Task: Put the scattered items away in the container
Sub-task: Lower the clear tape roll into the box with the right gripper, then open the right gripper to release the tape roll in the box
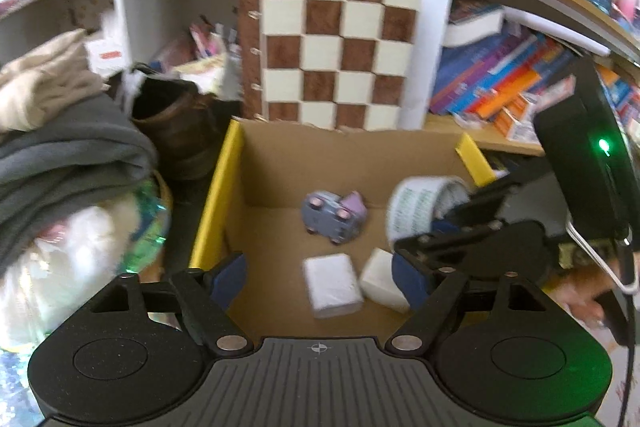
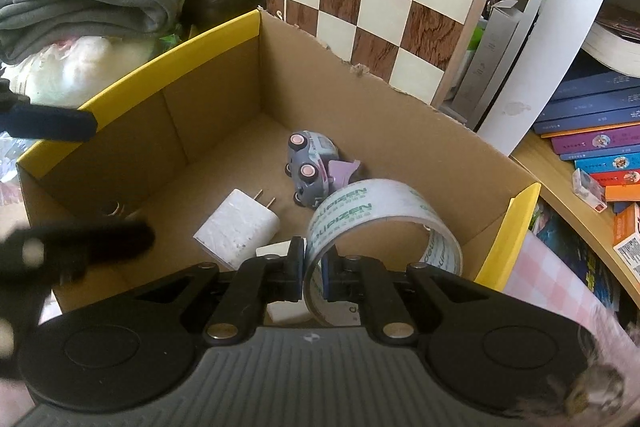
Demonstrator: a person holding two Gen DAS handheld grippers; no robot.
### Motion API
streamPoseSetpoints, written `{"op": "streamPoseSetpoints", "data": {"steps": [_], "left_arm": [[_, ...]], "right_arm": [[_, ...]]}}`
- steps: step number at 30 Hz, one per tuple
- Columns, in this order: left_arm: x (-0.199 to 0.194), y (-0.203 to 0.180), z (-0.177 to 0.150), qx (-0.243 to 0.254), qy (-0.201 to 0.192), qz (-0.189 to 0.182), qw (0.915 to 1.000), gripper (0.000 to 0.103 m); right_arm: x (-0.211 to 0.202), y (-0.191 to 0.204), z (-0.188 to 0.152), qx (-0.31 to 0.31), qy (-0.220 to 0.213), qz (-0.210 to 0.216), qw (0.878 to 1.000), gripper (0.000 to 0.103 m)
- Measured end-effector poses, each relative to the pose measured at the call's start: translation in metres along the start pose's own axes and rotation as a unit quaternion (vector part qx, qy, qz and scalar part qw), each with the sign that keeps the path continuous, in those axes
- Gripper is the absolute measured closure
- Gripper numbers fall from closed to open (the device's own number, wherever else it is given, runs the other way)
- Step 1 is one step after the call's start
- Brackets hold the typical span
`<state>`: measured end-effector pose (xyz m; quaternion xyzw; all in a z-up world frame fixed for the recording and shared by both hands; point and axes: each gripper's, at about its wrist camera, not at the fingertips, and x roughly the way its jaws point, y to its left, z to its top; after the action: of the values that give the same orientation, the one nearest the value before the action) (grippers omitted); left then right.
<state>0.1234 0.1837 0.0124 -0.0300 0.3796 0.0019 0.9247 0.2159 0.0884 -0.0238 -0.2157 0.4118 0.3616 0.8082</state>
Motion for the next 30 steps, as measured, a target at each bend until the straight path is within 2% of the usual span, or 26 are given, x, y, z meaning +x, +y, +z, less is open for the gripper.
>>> {"op": "streamPoseSetpoints", "data": {"steps": [11,16,30], "left_arm": [[0.001,-0.007,-0.005,0.010,0.011,-0.019,0.9997,0.016],[0.002,-0.011,-0.009,0.017,0.018,-0.026,0.9993,0.016],[-0.001,-0.015,-0.011,0.020,0.019,-0.025,0.9993,0.016]], "right_arm": [[0.004,0.000,0.002,-0.010,-0.002,0.002,1.000,0.094],[0.006,0.000,0.006,-0.011,-0.009,-0.013,1.000,0.092],[-0.004,-0.003,0.006,0.003,-0.032,-0.022,0.999,0.073]]}}
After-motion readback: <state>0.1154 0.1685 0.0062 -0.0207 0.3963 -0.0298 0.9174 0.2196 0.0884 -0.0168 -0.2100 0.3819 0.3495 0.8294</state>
